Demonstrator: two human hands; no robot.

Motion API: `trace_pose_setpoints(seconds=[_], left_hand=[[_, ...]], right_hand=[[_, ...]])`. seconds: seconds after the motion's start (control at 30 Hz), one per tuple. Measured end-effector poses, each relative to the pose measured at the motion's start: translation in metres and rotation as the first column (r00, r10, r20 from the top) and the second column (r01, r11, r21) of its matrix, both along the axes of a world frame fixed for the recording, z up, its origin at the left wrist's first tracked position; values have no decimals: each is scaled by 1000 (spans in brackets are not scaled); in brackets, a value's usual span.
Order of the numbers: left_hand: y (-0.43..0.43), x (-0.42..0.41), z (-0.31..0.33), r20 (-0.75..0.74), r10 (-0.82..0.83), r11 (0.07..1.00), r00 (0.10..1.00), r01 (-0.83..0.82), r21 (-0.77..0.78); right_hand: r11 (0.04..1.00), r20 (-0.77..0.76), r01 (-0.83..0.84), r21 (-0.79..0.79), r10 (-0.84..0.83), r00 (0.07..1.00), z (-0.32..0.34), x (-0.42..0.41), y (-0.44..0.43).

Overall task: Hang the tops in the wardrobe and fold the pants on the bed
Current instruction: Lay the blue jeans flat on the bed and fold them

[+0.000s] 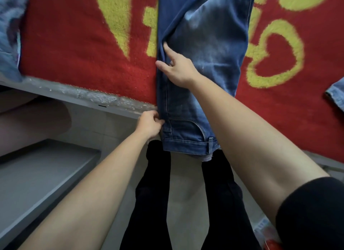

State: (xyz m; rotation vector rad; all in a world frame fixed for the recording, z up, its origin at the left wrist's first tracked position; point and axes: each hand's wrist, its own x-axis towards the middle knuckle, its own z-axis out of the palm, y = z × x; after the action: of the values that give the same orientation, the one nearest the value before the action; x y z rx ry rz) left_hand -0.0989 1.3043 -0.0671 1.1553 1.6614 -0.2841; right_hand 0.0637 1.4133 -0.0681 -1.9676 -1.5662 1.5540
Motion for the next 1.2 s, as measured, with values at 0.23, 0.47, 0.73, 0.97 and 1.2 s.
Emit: trace_pose_setpoints(seconds=[0.23, 0.47, 0.73, 0.97, 1.2], left_hand=[[45, 19, 44, -164, -15, 888, 986, 89, 452], [155, 78, 29, -227, -297, 661, 928, 371, 653], [214, 110, -8, -415, -497, 618, 762, 647, 446], [226, 116, 14, -399, -556, 630, 730, 682, 371], [230, 125, 16, -400, -514, 703, 759, 639, 311]], right_hand=[[888, 121, 200, 415, -272, 955, 27, 45, 16], [875, 701, -188, 445, -210, 681, 22, 123, 51], [967, 695, -189, 169, 19, 719, -12, 131, 45], [974, 683, -214, 70, 110, 722, -9, 133, 52], [953, 618, -301, 44, 211, 757, 4, 154, 59]])
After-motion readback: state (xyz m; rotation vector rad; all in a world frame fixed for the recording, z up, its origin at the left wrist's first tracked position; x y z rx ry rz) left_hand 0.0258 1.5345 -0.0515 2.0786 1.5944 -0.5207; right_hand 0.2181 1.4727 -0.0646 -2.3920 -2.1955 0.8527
